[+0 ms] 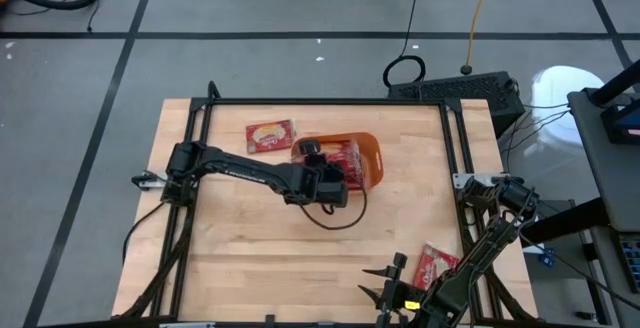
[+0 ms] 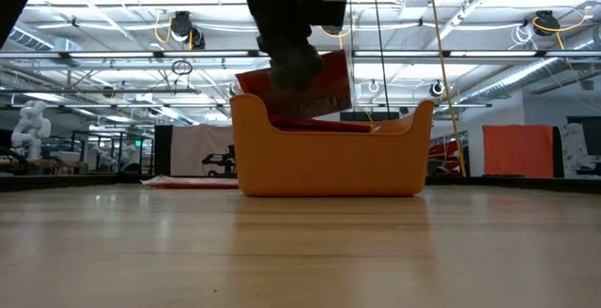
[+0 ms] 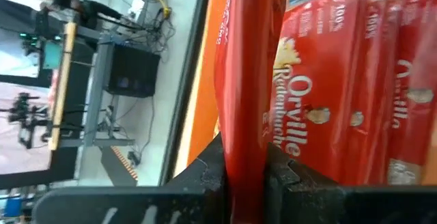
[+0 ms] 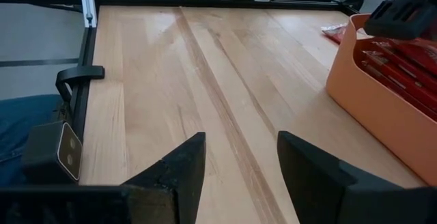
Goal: Sort popcorn bags into baskets
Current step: Put the red popcorn bag into the orange bin
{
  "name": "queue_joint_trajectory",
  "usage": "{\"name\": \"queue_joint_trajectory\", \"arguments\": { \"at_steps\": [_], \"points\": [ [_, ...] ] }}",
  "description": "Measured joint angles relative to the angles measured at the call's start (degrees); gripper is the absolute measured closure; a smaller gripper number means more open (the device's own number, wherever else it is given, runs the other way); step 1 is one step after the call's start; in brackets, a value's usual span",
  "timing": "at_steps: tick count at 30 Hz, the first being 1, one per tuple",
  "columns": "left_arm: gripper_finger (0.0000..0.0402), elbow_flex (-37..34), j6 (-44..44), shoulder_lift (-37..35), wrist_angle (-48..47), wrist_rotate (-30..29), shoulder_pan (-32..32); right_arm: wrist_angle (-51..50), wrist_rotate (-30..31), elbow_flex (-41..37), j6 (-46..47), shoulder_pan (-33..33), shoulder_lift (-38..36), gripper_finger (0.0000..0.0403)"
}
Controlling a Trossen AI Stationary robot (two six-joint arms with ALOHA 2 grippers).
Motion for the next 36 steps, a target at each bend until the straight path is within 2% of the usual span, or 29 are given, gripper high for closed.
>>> {"name": "queue_joint_trajectory", "arguments": {
  "at_steps": [9,16,21,24,29,32,36],
  "points": [
    [0.0263,0.0,-0.72,0.0,1.38,1.78,1.73,0.11,-0.02,0.02,-0.13,0.0,0.0,0.0229],
    [0.0188,-0.04,-2.63,0.0,6.3,7.08,2.06,0.24,-0.04,0.02,-0.7,0.0,0.02,0.0229],
    [0.0152,-0.04,0.92,0.0,7.66,8.65,2.53,0.47,-0.04,0.02,-0.7,0.0,0.02,0.0229],
    [0.0139,-0.04,-0.63,0.0,6.93,11.03,3.6,0.59,-0.04,0.02,-0.72,0.0,0.02,0.0229],
    [0.0133,-0.04,-1.57,0.0,2.5,11.7,4.4,0.79,-0.04,0.02,-0.73,0.0,0.02,0.0229],
    [0.014,0.02,-1.53,-0.48,0.02,11.65,3.82,0.8,-0.04,0.02,-0.75,0.0,0.02,0.0229],
    [0.0159,0.02,-1.18,-3.09,-1.61,8.5,2.0,0.83,-0.04,0.02,-0.92,0.0,0.02,0.0229]
  ]
}}
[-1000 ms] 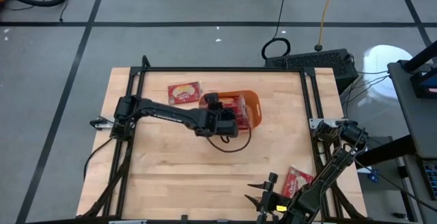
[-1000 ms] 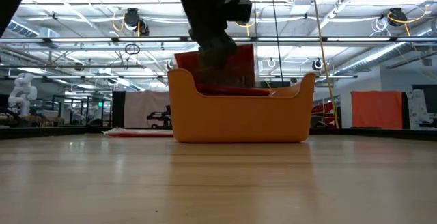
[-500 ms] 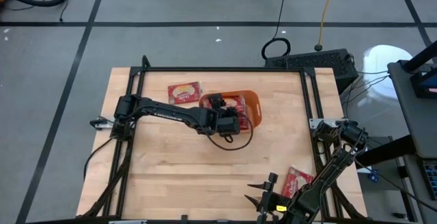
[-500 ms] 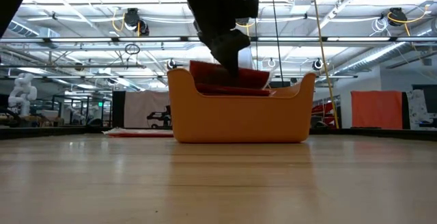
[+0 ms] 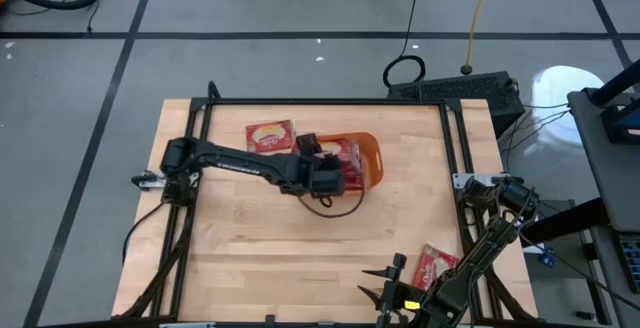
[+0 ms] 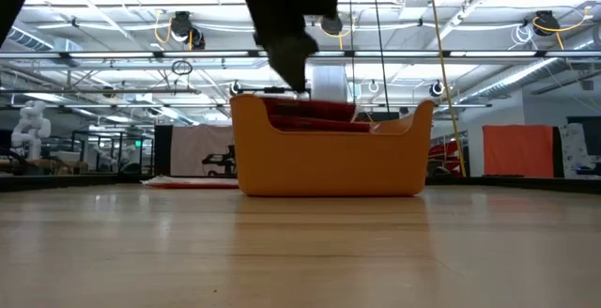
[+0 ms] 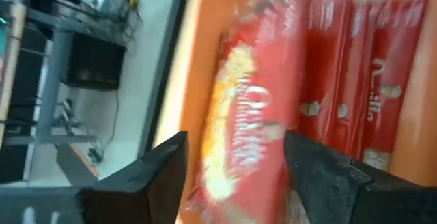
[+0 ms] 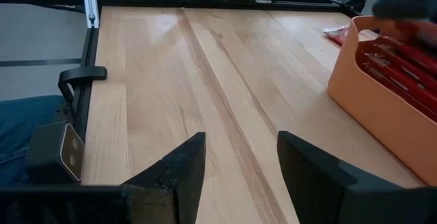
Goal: Sort popcorn bags into baskets
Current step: Put the red popcorn bag into the orange bin
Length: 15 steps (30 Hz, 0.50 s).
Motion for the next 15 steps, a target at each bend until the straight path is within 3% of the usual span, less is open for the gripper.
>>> {"name": "queue_joint_trajectory", "arguments": {
  "at_steps": [7,15],
  "points": [
    [0.0202,0.11,1.61,-5.71,-0.11,-1.28,-2.72,1.32,-0.01,0.0,-1.01,0.02,0.0,0.0229],
    [0.0255,0.07,-11.56,-12.49,-12.35,10.26,-6.94,2.36,-1.32,0.0,-1.16,0.8,0.0,0.0229]
  ]
}}
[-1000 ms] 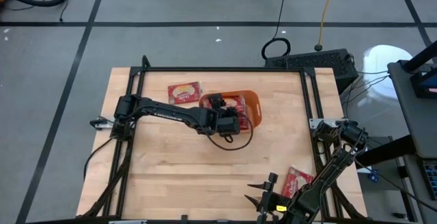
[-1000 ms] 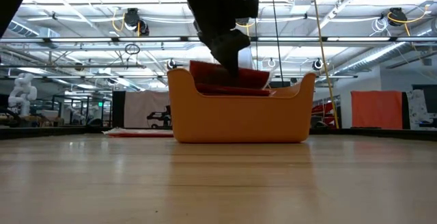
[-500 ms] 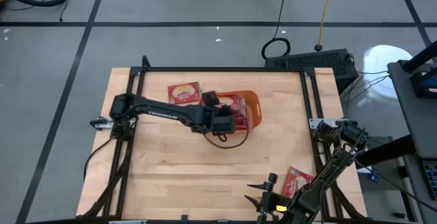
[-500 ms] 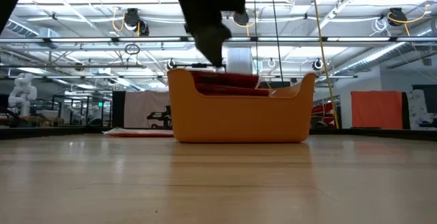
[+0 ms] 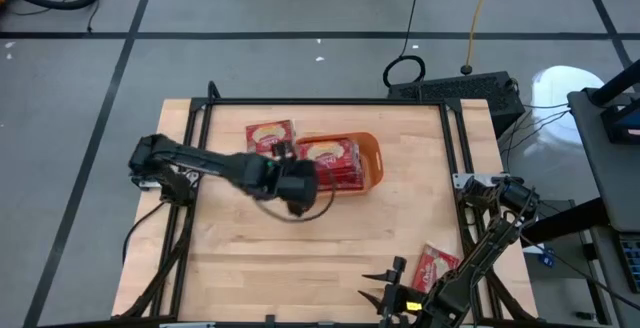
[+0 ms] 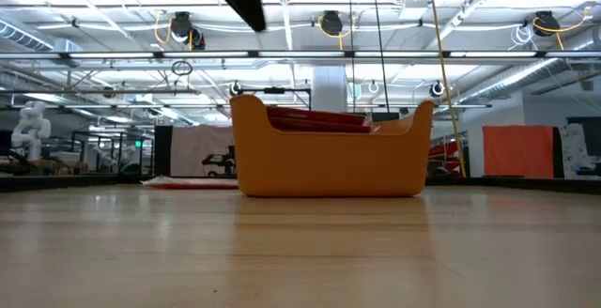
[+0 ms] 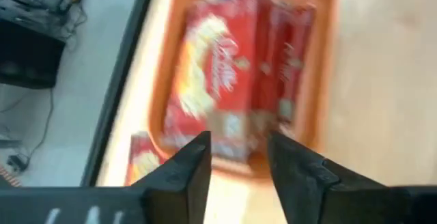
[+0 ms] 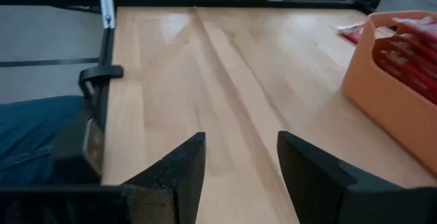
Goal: Sort popcorn bags into baskets
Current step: Put the red popcorn bag into the orange bin
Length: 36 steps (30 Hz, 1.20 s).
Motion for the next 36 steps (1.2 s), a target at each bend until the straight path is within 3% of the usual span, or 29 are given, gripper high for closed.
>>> {"name": "queue_joint_trajectory", "arguments": {
  "at_steps": [5,12,16,20,27,31,33,36],
  "points": [
    [0.029,-5.52,-5.65,-5.14,1.34,-1.57,-10.2,0.2,-0.4,0.0,1.34,0.67,0.0,0.0229],
    [0.0308,-18.16,-13.07,-10.91,13.62,-10.86,-25.32,4.13,-2.41,0.0,0.57,0.9,-0.22,0.0229],
    [0.0309,-23.42,-16.79,-12.35,18.8,-16.3,-31.23,4.77,-15.66,1.91,-2.8,-1.27,-2.36,0.0229],
    [0.0309,-26.74,-18.56,-12.3,22.42,-17.91,-34.49,-5.93,-27.61,7.77,3.01,-3.48,-3.16,0.0234],
    [0.0309,-32.48,-21.82,-12.18,31.29,-18.12,-38.29,-28.83,-49.29,12.68,24.49,-4.8,-2.64,0.0252],
    [0.0309,-36.55,-24.33,-12.11,36.09,-18.45,-40.9,-40.25,-62.44,12.59,43.64,-4.84,-2.54,0.0258],
    [0.0309,-37.51,-23.15,-12.16,37.4,-19.83,-41.56,-42.84,-65.81,12.4,49.93,-4.74,-2.58,0.0259],
    [0.0309,-38.16,-21.78,-12.18,37.84,-19.94,-41.87,-45.55,-64.3,12.35,55.55,-3.73,-2.56,0.0259]
  ]
}}
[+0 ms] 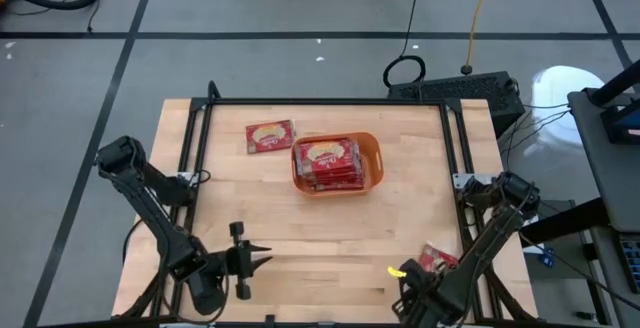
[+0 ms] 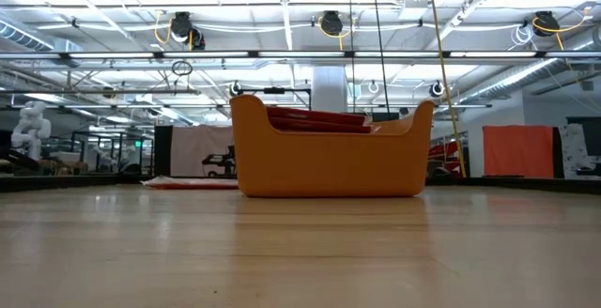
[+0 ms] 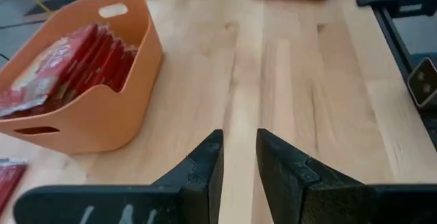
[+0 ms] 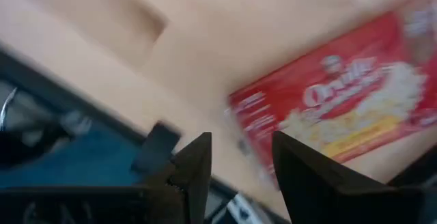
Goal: Sort popcorn bags into baskets
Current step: Put the red popcorn bag into the orange bin
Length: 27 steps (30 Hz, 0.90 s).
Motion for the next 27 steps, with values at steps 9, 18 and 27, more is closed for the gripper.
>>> {"name": "queue_joint_trajectory", "arguments": {
  "at_steps": [9,18,27],
  "points": [
    [0.0309,0.01,0.23,0.0,0.74,0.35,0.03,-0.6,4.21,-10.34,1.84,0.92,0.0,0.0259],
    [0.0309,0.01,1.69,0.0,1.79,0.36,0.22,12.01,2.56,-21.18,1.16,0.94,-0.5,0.0259],
    [0.0309,0.06,6.27,0.0,6.59,0.39,0.57,19.68,7.0,-25.4,-7.75,-0.88,-0.44,0.0259]
  ]
}}
